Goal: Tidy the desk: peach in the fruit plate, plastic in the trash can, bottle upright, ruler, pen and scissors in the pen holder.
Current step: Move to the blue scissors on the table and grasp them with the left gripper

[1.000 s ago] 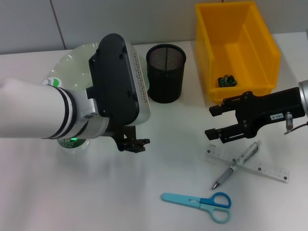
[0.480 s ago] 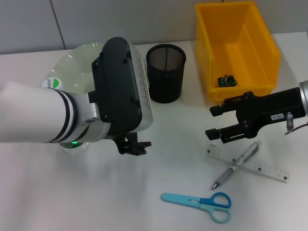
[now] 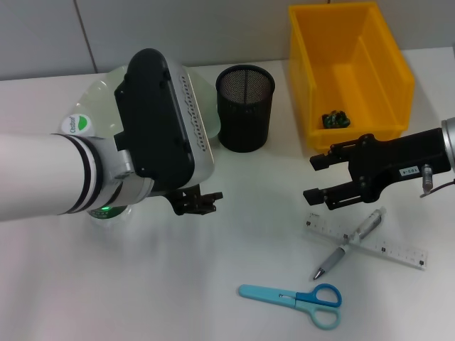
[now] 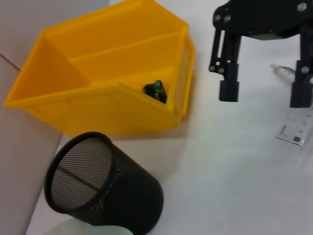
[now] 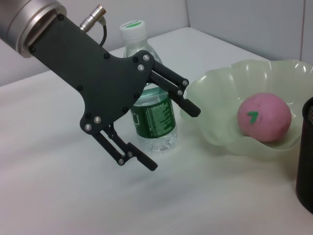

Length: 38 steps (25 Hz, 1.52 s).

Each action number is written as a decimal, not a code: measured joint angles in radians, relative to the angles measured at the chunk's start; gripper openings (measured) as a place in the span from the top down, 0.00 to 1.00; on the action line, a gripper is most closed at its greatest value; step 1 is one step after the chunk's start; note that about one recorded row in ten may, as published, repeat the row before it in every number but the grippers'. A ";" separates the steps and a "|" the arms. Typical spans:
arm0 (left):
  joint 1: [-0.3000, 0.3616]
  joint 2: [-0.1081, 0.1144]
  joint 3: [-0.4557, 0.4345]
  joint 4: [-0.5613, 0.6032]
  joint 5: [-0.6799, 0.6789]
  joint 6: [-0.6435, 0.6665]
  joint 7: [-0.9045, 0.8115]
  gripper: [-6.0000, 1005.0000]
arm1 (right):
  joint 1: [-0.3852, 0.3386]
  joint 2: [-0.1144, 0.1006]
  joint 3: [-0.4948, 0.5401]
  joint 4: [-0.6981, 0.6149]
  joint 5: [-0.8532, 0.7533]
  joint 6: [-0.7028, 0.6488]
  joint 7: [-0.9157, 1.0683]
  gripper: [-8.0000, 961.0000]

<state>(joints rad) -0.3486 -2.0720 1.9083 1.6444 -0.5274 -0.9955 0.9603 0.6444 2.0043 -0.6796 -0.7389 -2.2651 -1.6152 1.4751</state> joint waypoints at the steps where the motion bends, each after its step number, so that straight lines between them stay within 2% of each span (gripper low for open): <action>1: 0.000 0.000 0.000 0.000 0.000 0.000 0.000 0.21 | 0.000 0.000 0.000 0.000 0.000 0.000 0.000 0.23; 4: 0.012 0.001 0.002 0.001 -0.019 0.010 0.004 0.21 | 0.000 -0.001 0.000 0.000 0.000 0.000 0.001 0.23; 9: -0.005 0.004 -0.007 0.007 -0.058 -0.065 0.009 0.21 | 0.001 -0.001 -0.001 -0.002 0.001 0.000 0.003 0.23; 12: -0.053 0.003 -0.050 0.011 -0.123 -0.190 0.010 0.21 | 0.000 -0.001 0.000 -0.003 0.001 -0.001 0.003 0.23; 14: -0.062 0.003 -0.060 0.011 -0.135 -0.206 0.010 0.21 | 0.000 -0.002 -0.001 -0.004 0.001 -0.002 0.003 0.23; 15: -0.098 0.004 -0.096 0.005 -0.192 -0.273 0.012 0.21 | -0.001 -0.002 -0.002 -0.004 0.001 -0.001 0.003 0.23; 21: -0.138 0.005 -0.130 -0.014 -0.254 -0.344 0.017 0.21 | -0.002 -0.003 -0.004 -0.005 0.001 -0.006 0.004 0.23; 22: -0.178 0.003 -0.145 -0.038 -0.302 -0.405 0.025 0.21 | -0.002 -0.003 -0.004 -0.007 0.000 -0.007 0.004 0.23; 29: -0.231 -0.002 -0.124 -0.085 -0.332 -0.434 0.032 0.21 | 0.001 -0.004 -0.008 -0.008 -0.005 -0.017 0.004 0.23; 38: -0.322 -0.004 -0.087 -0.210 -0.370 -0.436 0.031 0.21 | -0.002 -0.004 -0.011 -0.008 -0.007 -0.021 -0.002 0.23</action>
<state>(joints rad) -0.6710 -2.0759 1.8215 1.4346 -0.8972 -1.4313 0.9915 0.6426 2.0001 -0.6911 -0.7471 -2.2723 -1.6362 1.4732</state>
